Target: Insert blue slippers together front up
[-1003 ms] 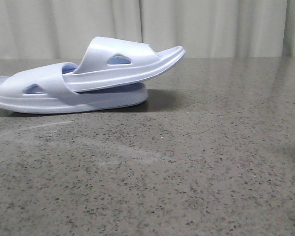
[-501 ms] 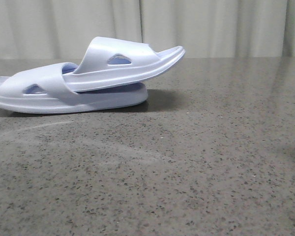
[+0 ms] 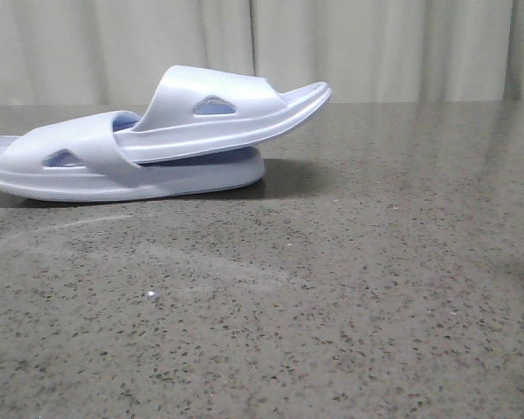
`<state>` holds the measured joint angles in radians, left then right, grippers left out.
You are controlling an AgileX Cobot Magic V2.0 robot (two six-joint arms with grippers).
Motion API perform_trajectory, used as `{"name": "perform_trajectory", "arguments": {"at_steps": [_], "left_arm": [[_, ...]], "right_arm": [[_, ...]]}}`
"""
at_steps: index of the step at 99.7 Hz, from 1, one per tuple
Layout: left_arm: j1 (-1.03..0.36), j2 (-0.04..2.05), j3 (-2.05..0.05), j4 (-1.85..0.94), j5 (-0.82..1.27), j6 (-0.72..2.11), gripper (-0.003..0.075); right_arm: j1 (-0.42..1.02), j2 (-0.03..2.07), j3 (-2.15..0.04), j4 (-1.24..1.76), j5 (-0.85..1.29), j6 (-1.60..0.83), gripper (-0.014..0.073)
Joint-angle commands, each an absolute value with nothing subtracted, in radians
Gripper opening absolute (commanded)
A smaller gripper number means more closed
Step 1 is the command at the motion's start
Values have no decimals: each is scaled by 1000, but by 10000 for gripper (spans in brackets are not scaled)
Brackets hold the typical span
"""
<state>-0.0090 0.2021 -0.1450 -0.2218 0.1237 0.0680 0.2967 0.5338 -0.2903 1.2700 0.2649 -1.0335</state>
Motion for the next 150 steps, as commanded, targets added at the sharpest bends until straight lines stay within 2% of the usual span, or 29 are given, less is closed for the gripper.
{"name": "perform_trajectory", "arguments": {"at_steps": [1, 10, 18, 27, 45, 118, 142, 150], "left_arm": [[-19, 160, -106, -88, -19, -25, 15], [-47, 91, -42, 63, -49, -135, 15], [-73, 42, 15, 49, -59, -135, 15], [-85, 21, 12, 44, 31, -125, 15], [-83, 20, 12, 44, 137, -118, 15], [-83, 20, 12, 0, 134, -118, 15], [-83, 20, 12, 0, 134, -118, 15], [-83, 20, 12, 0, 134, -118, 15]], "right_arm": [[299, 534, -317, 1291, 249, -1042, -85], [299, 534, -317, 1291, 249, -1042, -85], [299, 534, -317, 1291, 249, -1042, -85], [299, 534, -317, 1291, 249, -1042, -85], [299, 534, -317, 1291, 250, -1042, -85], [299, 534, -317, 1291, 250, -1042, -85], [299, 534, -317, 1287, 133, -1042, -85], [299, 534, -317, 1185, 108, -1042, -85]]}}
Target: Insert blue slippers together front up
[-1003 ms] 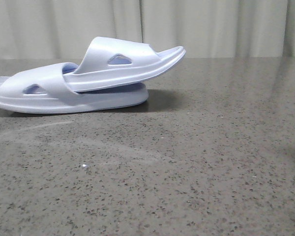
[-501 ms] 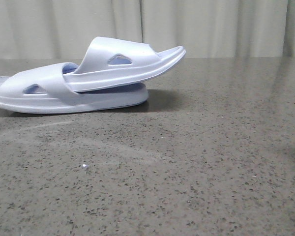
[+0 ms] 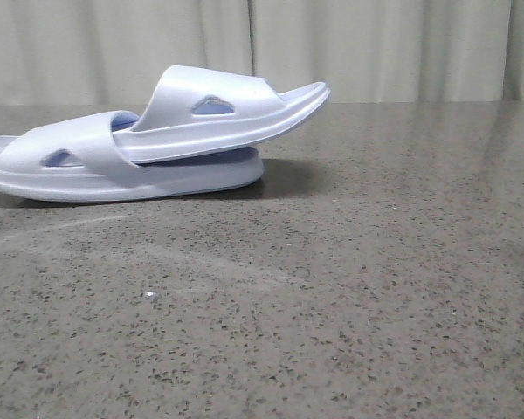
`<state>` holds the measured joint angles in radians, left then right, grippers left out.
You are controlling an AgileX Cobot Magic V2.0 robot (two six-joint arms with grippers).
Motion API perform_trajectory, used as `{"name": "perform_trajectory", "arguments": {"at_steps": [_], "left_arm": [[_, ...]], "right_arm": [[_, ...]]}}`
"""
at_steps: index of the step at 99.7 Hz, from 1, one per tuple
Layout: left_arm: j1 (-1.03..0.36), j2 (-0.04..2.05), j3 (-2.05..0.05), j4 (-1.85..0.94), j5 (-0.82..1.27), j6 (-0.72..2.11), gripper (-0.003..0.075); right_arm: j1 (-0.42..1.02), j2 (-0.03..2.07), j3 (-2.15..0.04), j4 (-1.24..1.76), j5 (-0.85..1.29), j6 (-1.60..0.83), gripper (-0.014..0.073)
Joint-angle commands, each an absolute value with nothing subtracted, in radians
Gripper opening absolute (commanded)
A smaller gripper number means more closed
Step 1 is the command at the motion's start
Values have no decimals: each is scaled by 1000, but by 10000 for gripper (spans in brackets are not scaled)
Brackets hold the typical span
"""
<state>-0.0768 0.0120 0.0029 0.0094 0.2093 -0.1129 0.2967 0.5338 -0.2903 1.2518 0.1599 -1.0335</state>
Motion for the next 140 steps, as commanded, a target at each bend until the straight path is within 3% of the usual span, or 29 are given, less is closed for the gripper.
{"name": "perform_trajectory", "arguments": {"at_steps": [1, 7, 29, 45, 79, 94, 140], "left_arm": [[-83, 20, 12, 0, 134, -118, 15], [-83, 20, 12, 0, 134, -118, 15], [-83, 20, 12, 0, 134, -118, 15], [-83, 20, 12, 0, 134, -118, 15], [-83, 20, 12, 0, 134, -118, 15], [-83, 20, 12, 0, 134, -118, 15], [-83, 20, 12, 0, 134, -118, 15]], "right_arm": [[299, 534, -317, 1174, 108, -1038, -85], [299, 534, -317, 1053, 95, -1002, -84], [257, 493, -266, 322, -14, -307, -85], [190, 382, -169, -9, -16, -35, -85], [89, 119, 36, -85, 19, -17, -85], [55, 49, 32, -95, 190, -12, -85], [37, 19, 32, -100, 231, -12, -85]]}}
